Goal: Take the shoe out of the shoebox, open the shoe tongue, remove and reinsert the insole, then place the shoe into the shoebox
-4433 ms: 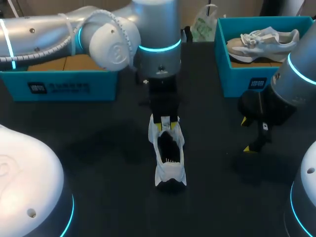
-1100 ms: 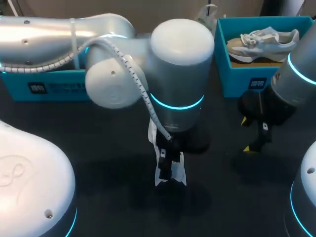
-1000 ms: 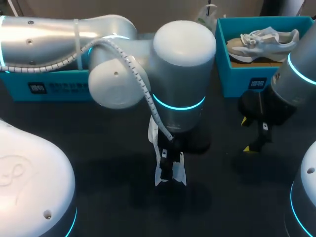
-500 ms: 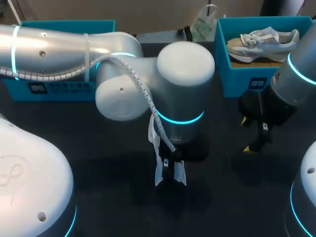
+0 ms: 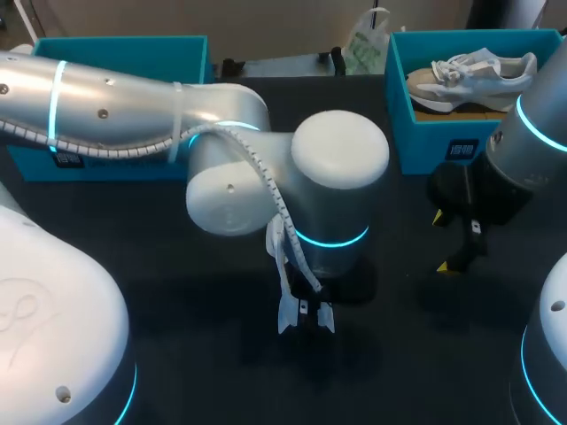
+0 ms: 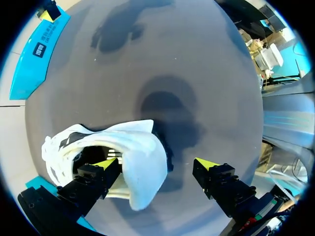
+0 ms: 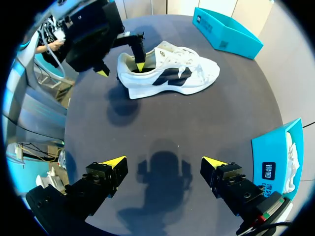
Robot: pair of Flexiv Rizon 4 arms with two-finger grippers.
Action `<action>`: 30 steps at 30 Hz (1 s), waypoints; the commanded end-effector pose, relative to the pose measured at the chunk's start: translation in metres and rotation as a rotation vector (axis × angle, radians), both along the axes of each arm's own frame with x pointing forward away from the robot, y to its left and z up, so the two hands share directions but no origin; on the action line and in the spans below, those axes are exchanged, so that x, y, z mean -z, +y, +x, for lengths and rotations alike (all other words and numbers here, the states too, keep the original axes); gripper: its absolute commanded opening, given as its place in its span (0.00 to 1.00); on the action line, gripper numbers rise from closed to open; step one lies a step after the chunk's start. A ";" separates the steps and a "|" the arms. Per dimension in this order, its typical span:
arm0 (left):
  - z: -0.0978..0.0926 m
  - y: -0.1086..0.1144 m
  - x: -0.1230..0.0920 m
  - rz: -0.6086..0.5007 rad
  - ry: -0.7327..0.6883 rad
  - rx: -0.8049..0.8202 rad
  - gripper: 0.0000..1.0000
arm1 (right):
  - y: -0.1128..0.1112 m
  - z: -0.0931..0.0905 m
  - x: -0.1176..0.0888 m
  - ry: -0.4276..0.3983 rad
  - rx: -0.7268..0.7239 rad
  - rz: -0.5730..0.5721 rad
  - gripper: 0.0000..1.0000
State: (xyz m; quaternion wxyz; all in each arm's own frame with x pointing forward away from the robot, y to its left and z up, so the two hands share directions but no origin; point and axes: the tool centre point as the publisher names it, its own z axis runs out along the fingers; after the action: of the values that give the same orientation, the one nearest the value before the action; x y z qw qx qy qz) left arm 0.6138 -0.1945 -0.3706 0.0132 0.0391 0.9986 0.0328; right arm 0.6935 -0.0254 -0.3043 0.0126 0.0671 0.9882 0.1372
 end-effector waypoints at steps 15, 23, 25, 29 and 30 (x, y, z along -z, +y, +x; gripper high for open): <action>-0.006 -0.004 0.021 0.007 -0.005 -0.053 0.62 | 0.000 -0.001 0.001 -0.002 0.001 -0.001 1.00; -0.006 -0.002 0.021 0.009 -0.004 -0.062 0.49 | 0.000 -0.001 0.001 -0.002 0.001 -0.001 1.00; -0.006 -0.001 0.022 0.012 0.000 -0.061 0.43 | 0.000 -0.001 0.001 -0.002 0.001 -0.001 1.00; -0.006 0.000 0.023 0.013 0.008 -0.057 0.00 | 0.000 -0.001 0.001 -0.002 0.001 -0.001 1.00; -0.006 0.000 0.023 0.014 0.008 -0.056 0.00 | 0.000 -0.001 0.001 -0.002 0.001 -0.001 1.00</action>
State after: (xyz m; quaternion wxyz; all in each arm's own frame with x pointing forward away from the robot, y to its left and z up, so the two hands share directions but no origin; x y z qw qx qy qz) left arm 0.6053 -0.1963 -0.3924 0.0072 0.0107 0.9990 0.0420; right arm 0.6936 -0.0254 -0.3043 0.0126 0.0672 0.9882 0.1372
